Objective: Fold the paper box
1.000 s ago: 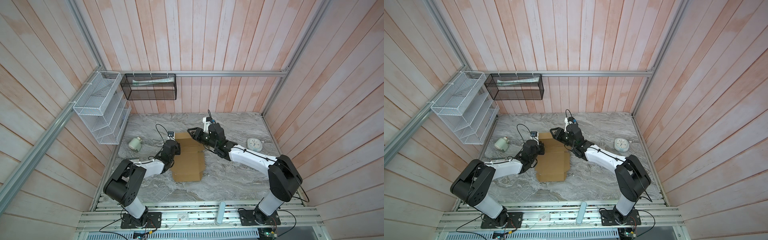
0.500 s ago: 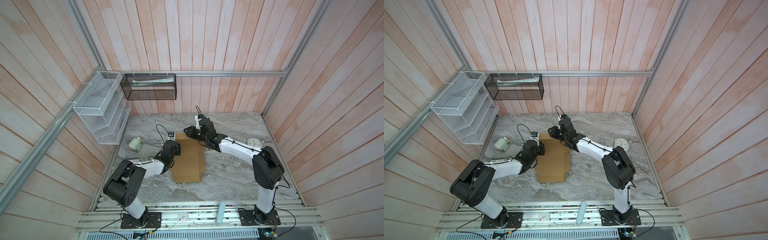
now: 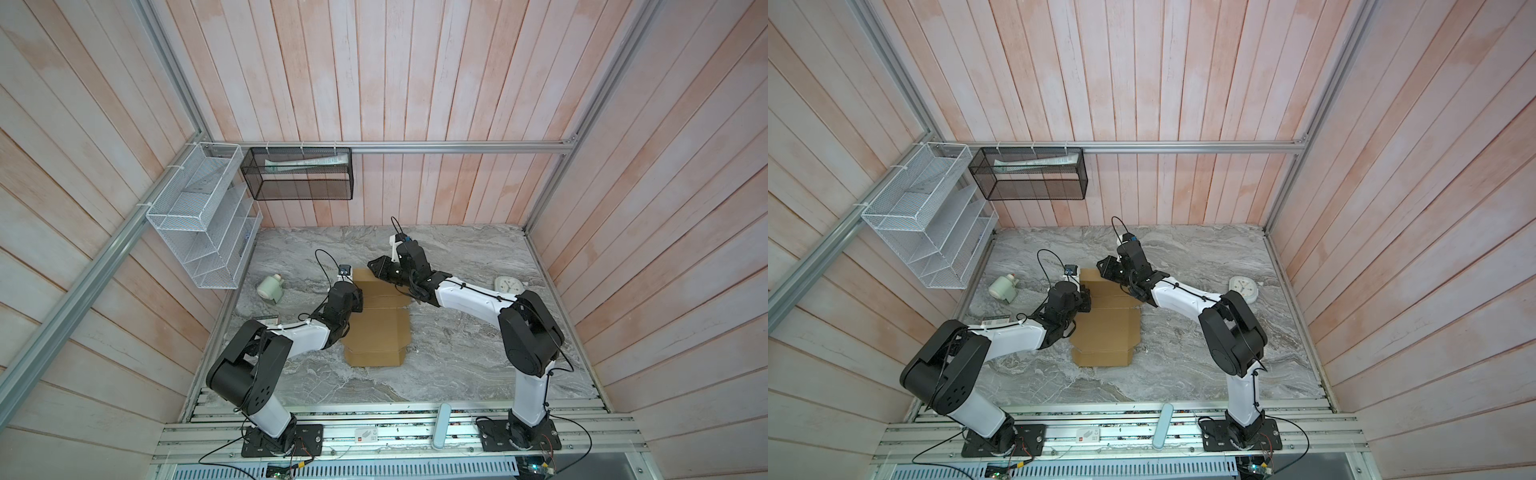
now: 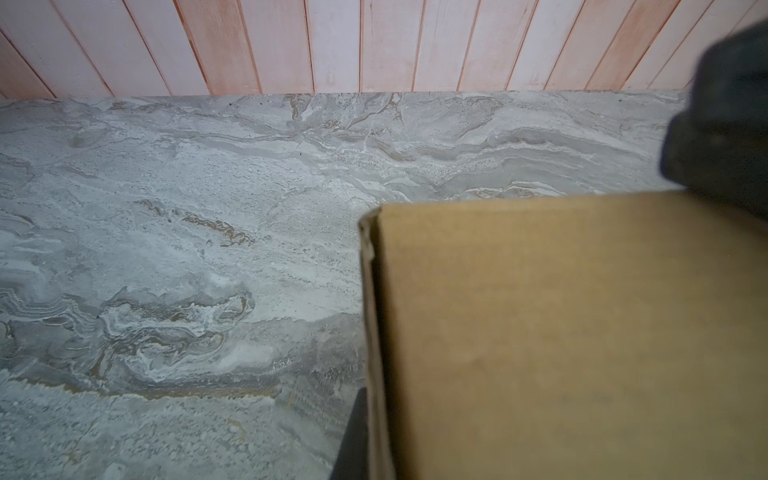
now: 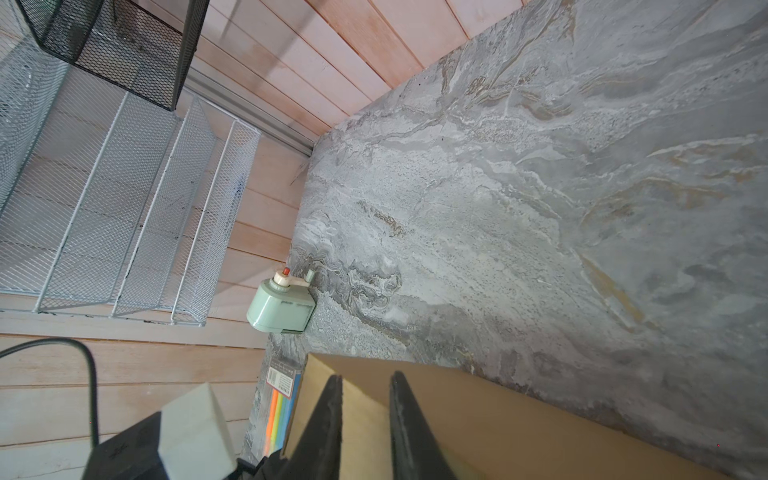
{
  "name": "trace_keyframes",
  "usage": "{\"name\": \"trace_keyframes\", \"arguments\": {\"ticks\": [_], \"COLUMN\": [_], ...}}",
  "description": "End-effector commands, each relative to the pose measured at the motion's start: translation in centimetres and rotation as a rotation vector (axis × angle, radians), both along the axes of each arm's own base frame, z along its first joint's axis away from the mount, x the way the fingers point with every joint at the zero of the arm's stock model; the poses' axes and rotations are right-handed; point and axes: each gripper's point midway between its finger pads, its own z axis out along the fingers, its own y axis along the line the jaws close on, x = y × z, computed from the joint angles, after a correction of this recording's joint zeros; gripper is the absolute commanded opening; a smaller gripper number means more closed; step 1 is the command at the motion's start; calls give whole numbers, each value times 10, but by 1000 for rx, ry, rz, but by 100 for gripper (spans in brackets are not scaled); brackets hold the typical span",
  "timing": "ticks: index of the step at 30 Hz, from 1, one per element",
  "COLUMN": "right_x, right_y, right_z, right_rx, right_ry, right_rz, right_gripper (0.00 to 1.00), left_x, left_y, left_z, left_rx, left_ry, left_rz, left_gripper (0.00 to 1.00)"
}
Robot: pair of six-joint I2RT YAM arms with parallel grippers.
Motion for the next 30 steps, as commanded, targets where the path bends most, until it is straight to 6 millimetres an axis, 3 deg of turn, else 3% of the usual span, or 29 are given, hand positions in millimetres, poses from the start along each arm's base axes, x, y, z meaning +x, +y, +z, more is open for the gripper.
{"name": "trace_keyframes", "arguments": {"ticks": [1, 10, 19, 22, 28, 30], "right_x": [-2, -6, -7, -8, -8, -7], "right_y": [-3, -8, -13, -14, -15, -14], "right_z": [-30, -43, -44, -44, -45, -44], "right_rx": [-29, -23, -15, -21, -19, -14], "right_ry": [51, 80, 87, 90, 95, 93], "right_rz": [-8, -15, -22, -23, -26, -27], "right_gripper": [22, 21, 19, 19, 18, 18], "left_x": [-4, -2, 4, 7, 9, 8], "left_y": [-1, 4, 7, 9, 10, 12], "left_z": [-6, -18, -20, -20, -16, -14], "left_rx": [22, 45, 18, 9, 12, 14], "left_ry": [30, 63, 57, 49, 40, 37], "left_rz": [-1, 37, 92, 112, 124, 132], "left_gripper": [5, 20, 23, 19, 0, 0]}}
